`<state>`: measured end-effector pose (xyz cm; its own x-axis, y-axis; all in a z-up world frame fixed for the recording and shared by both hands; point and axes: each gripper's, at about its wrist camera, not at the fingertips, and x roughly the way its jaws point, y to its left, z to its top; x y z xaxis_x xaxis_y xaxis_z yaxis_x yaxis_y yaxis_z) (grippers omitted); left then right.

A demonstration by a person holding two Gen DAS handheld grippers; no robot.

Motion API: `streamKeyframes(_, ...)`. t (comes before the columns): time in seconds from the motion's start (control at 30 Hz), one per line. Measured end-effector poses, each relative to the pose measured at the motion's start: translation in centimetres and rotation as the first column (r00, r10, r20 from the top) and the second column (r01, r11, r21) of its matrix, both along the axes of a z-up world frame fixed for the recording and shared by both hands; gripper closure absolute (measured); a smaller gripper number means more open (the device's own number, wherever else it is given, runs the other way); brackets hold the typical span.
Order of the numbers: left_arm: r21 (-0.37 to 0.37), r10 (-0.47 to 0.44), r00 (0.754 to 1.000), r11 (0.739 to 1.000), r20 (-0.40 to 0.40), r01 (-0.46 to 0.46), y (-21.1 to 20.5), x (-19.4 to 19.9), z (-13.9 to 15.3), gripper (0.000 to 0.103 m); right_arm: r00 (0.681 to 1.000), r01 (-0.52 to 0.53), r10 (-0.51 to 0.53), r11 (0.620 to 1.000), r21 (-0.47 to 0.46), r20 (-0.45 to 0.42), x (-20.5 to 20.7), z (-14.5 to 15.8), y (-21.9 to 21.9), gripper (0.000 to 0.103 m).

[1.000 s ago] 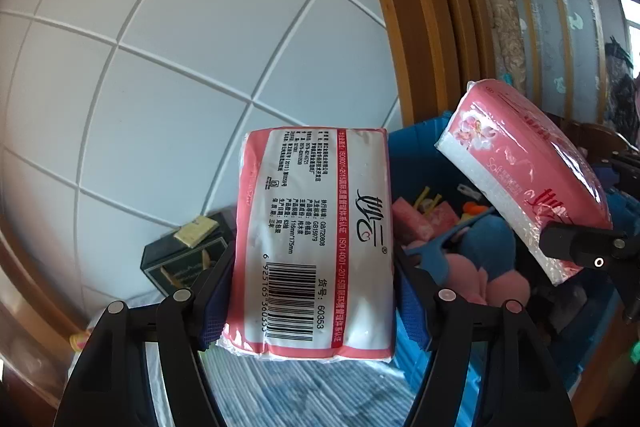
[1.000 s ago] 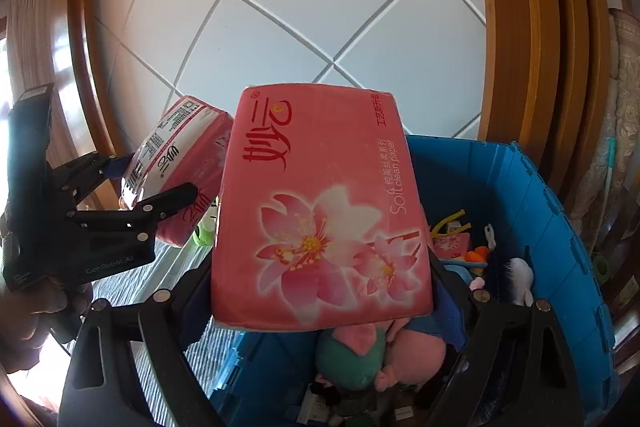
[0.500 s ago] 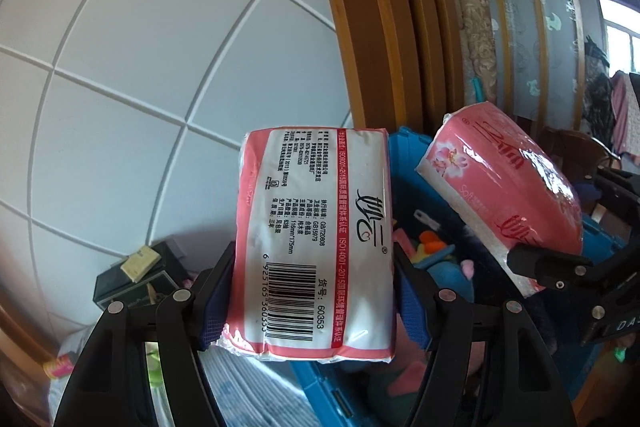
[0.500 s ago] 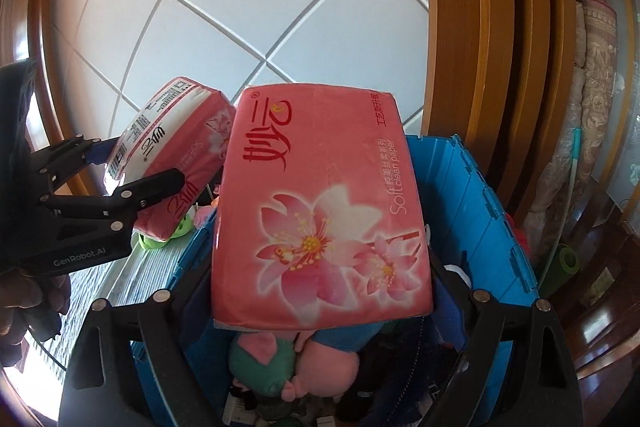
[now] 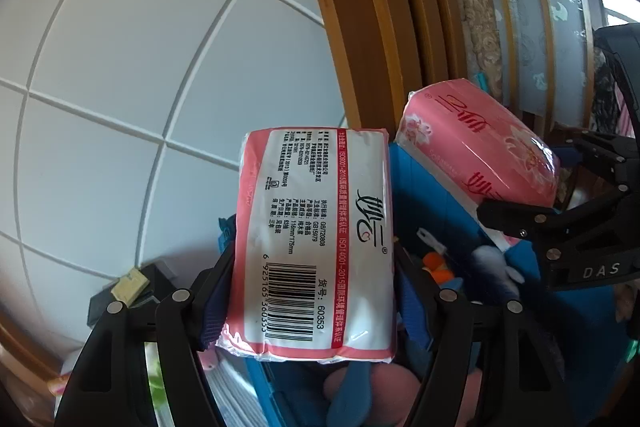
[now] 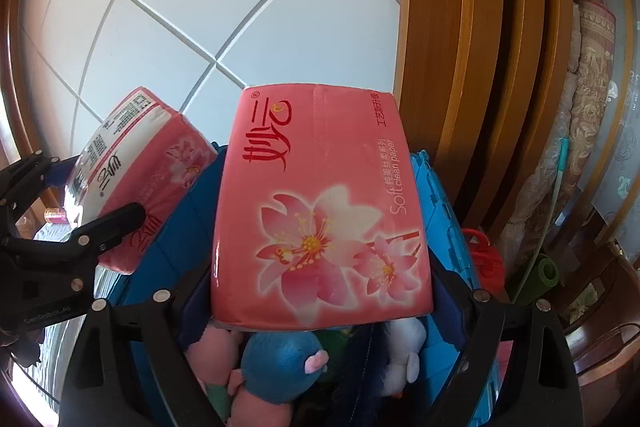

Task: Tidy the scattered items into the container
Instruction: 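Open the left tool over the crate while the right tool releases its tissue pack, then move both tools back toward the plush toys beside the gift bag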

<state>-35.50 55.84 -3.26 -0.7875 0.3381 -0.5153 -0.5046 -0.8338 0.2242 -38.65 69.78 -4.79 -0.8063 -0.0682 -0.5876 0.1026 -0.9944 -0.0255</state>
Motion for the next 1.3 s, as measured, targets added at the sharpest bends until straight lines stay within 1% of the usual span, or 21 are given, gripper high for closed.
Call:
streamKeyframes(0.1,0.012,0.002,1.000,1.000,-0.012,-0.002,0.6,-1.0,0.8,0.031,1.000,0.013,-0.013,1.000,-0.005,-0.007,-1.7,0.5,0.7,0.013)
streamKeyframes(0.17,0.022,-0.015,1.000,1.000,-0.003,0.015,1.3,-1.9,1.1,0.026,1.000,0.011,-0.011,1.000,0.010,0.003,-2.9,0.6,0.8,0.011)
streamKeyframes(0.2,0.015,-0.024,1.000,1.000,0.017,0.023,1.7,-2.5,1.1,0.019,1.000,0.014,-0.014,1.000,0.015,0.012,-3.4,0.4,0.8,0.010)
streamKeyframes(0.23,0.011,-0.019,0.999,1.000,0.030,0.018,2.0,-3.0,1.0,0.012,1.000,0.025,-0.026,0.999,0.020,0.007,-3.6,0.4,0.9,0.004)
streamKeyframes(0.27,0.018,-0.006,0.999,1.000,0.032,0.005,2.0,-3.3,1.0,0.010,1.000,0.029,-0.029,0.999,0.019,0.003,-3.6,0.4,1.0,0.000)
streamKeyframes(0.33,0.030,0.011,1.000,0.999,0.022,-0.011,1.7,-3.3,1.1,0.005,0.999,0.032,-0.032,0.999,0.018,0.002,-3.4,0.4,0.9,0.000)
streamKeyframes(0.4,0.018,0.020,1.000,1.000,0.009,-0.020,1.4,-3.1,0.9,0.004,0.999,0.037,-0.037,0.999,0.015,0.004,-3.0,0.1,0.9,0.000)
streamKeyframes(0.57,0.009,0.039,0.999,0.999,0.011,-0.039,-0.1,-3.0,0.4,0.004,0.999,0.038,-0.038,0.999,0.007,0.033,-2.1,-0.9,1.0,0.000)
streamKeyframes(0.67,0.003,0.063,0.998,0.998,0.011,-0.063,-1.4,-2.9,0.3,0.004,0.999,0.028,-0.028,1.000,0.005,0.038,-1.4,-0.9,0.4,0.000)
streamKeyframes(0.83,-0.002,0.120,0.993,0.993,0.010,-0.120,-5.1,-2.8,-0.3,0.004,1.000,-0.016,0.016,1.000,0.007,0.025,-0.4,-0.3,-2.1,0.000)
streamKeyframes(1.0,-0.004,0.197,0.980,0.981,0.023,-0.196,-10.3,-2.8,-1.3,0.004,0.996,-0.084,0.084,0.996,0.027,0.020,0.4,0.1,-6.9,0.000)
streamKeyframes(1.13,-0.017,0.260,0.965,0.965,0.026,-0.260,-15.7,-2.8,-2.9,0.004,0.991,-0.133,0.132,0.991,0.028,0.026,1.1,0.3,-11.5,0.000)
streamKeyframes(1.3,-0.054,0.314,0.949,0.949,0.032,-0.312,-23.4,-3.4,-6.1,0.004,0.982,-0.186,0.184,0.982,0.036,0.039,1.9,0.2,-17.9,0.000)
